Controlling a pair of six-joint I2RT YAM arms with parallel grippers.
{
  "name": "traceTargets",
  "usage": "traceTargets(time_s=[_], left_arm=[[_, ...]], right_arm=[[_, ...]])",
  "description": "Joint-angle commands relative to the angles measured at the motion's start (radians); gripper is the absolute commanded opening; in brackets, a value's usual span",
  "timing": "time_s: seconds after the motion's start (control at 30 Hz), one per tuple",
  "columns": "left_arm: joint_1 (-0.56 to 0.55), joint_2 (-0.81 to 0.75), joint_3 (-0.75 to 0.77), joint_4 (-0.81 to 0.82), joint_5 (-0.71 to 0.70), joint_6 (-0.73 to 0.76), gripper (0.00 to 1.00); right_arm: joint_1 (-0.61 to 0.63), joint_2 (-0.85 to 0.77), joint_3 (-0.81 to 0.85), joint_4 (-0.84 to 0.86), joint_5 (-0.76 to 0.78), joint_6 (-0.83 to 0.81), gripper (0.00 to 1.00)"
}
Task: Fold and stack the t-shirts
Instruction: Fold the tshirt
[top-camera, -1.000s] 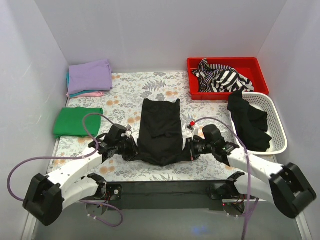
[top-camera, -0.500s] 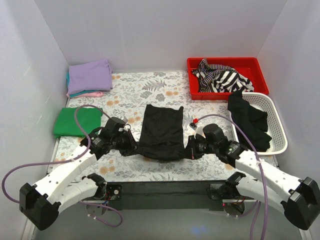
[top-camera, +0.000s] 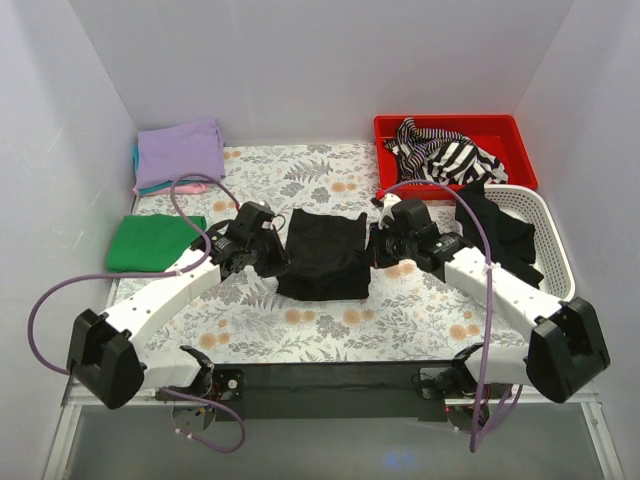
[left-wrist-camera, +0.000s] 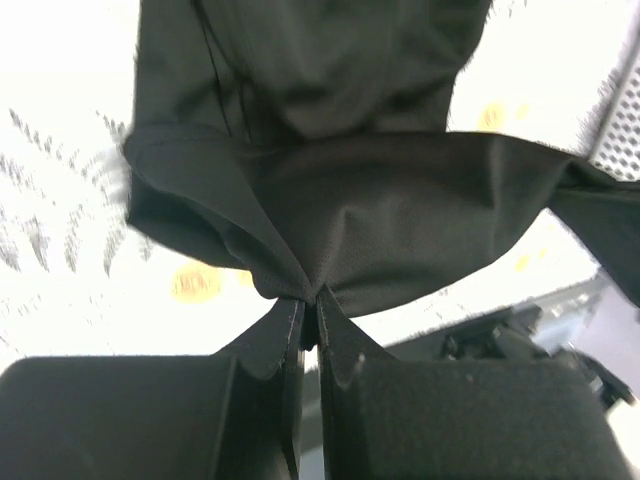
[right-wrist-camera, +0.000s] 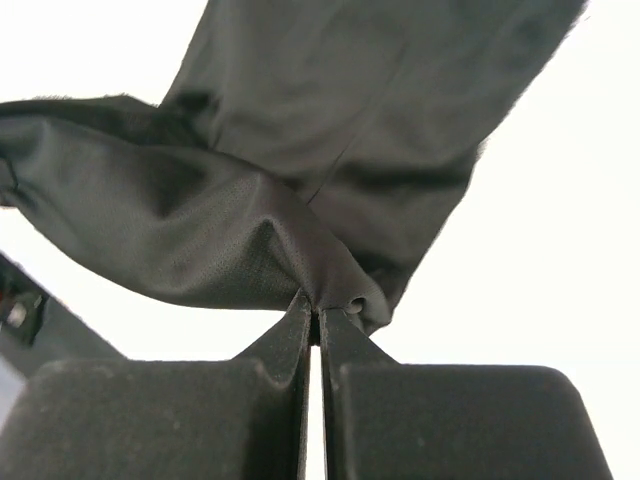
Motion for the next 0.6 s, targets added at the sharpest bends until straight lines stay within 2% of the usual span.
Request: traceTargets(time_s=[0.0, 0.33, 0.57], left_arm=[[0.013, 0.062, 0.08, 0.051, -0.074, 0.06, 0.0], [0.166, 0.245, 0.204, 0.172, 0.0, 0.125, 0.0], [0.194, 0.412, 0.288, 0.231, 0.06, 0.16, 0.0]], right_arm=[[-0.044, 0.063, 0.11, 0.012, 0.017, -0.08, 0.01], [-0.125, 0.306, 0.27, 0.018, -0.095, -0.149, 0.01], [-0.164, 0.445, 0.38, 0.022, -0.141, -0.18, 0.01]])
